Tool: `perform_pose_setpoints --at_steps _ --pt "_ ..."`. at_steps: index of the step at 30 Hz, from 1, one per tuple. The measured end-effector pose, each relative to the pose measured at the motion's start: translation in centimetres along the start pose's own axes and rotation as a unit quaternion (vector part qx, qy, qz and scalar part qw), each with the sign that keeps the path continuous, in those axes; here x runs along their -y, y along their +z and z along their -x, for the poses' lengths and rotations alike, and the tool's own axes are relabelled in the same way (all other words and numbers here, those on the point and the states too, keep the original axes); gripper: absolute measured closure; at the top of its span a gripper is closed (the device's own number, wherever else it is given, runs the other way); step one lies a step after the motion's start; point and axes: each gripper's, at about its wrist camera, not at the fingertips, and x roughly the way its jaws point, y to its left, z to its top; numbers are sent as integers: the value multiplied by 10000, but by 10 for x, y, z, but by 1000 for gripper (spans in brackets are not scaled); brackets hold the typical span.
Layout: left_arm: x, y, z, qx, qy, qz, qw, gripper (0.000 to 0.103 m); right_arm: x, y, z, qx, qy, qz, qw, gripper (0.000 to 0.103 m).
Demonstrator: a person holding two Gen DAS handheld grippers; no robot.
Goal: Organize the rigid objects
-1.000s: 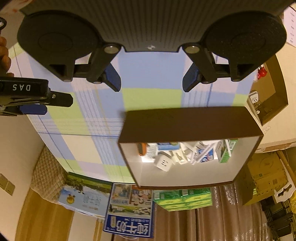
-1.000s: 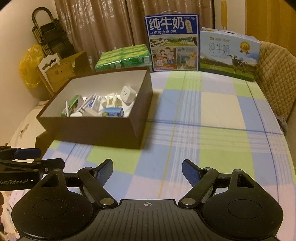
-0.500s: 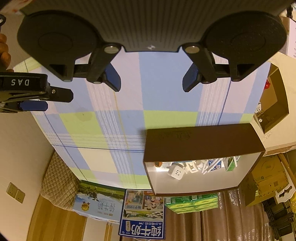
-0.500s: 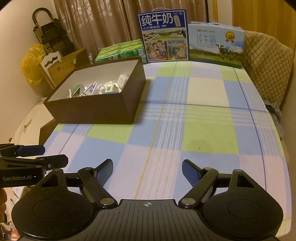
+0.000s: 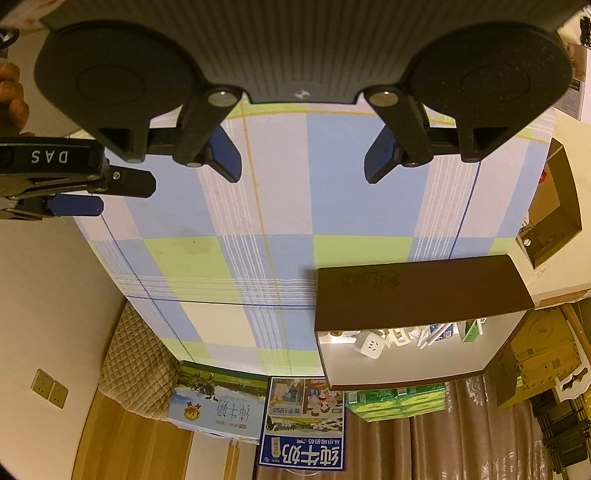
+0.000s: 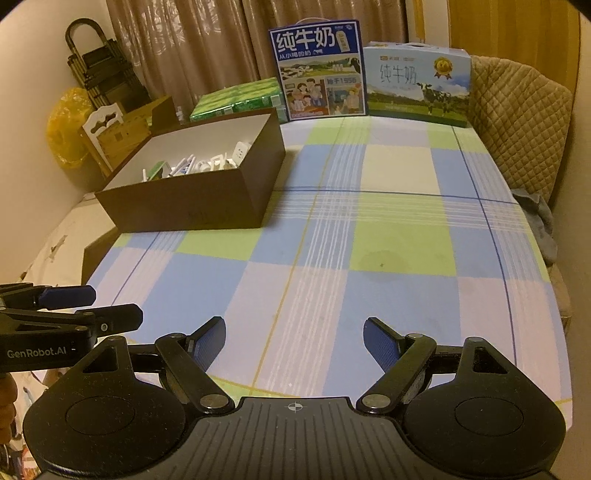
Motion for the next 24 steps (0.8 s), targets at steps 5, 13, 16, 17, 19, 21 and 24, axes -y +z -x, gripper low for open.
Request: perform_pose_setpoints --at_steps 5,13,16,17,19,21,24 --pt "4 -2 4 43 -1 -3 10000 33 1 -3 4 26 -4 25 10000 24" --pt "9 -2 6 90 50 28 9999 33 2 -4 5 43 18 36 10000 24" --pt "10 -2 6 104 84 48 9999 33 3 -5 5 42 44 51 10000 24" --pt "10 -2 7 110 94 56 9999 33 4 -4 5 39 56 60 10000 24" --pt "10 -1 7 129 116 75 9998 33 5 -2 5 38 83 82 9999 24" --pt "12 -1 8 163 132 77 9998 34 7 -1 5 42 106 105 9999 24" --pt "13 0 9 224 162 77 9996 38 8 0 4 48 143 123 9998 24"
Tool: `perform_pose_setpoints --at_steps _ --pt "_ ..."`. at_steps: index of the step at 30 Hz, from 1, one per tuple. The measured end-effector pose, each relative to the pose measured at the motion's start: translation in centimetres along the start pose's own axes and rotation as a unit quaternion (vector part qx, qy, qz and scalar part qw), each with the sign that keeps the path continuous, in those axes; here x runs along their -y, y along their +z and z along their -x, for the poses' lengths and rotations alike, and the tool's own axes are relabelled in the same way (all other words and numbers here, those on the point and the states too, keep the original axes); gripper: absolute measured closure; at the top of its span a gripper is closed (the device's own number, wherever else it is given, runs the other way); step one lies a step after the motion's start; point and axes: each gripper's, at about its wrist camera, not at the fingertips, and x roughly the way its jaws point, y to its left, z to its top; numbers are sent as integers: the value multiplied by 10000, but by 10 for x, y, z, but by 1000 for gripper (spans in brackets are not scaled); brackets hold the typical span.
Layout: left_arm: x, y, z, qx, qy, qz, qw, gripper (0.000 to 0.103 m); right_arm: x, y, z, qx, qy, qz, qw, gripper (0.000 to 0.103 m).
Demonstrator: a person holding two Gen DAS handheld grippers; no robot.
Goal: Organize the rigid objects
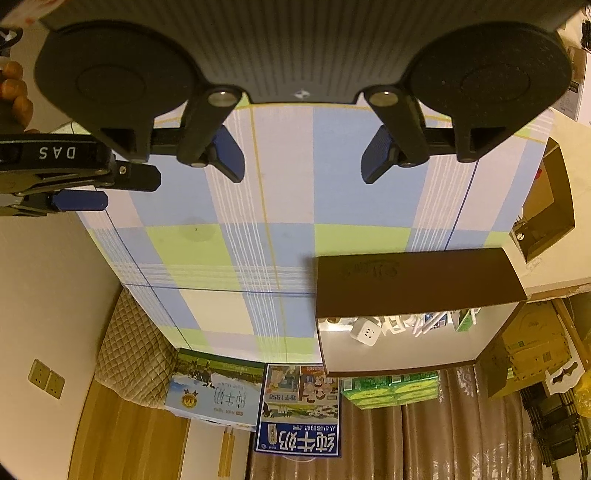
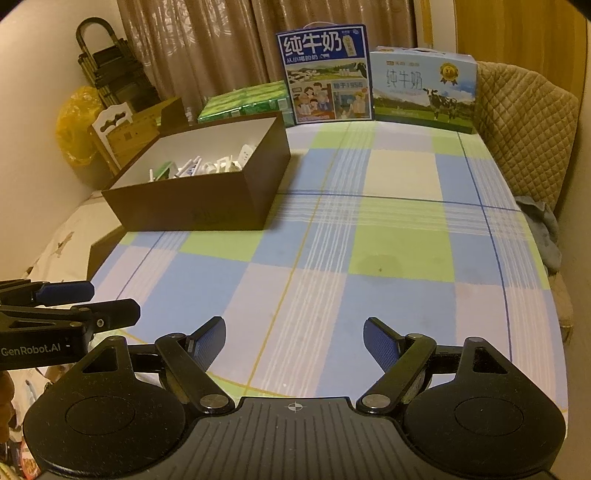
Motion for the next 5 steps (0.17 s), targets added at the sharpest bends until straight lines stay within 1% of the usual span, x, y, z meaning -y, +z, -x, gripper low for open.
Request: perform_pose_setpoints --at_steps 5 --pt "3 3 -3 -53 59 28 10000 38 5 2 -1 3 31 3 10000 24"
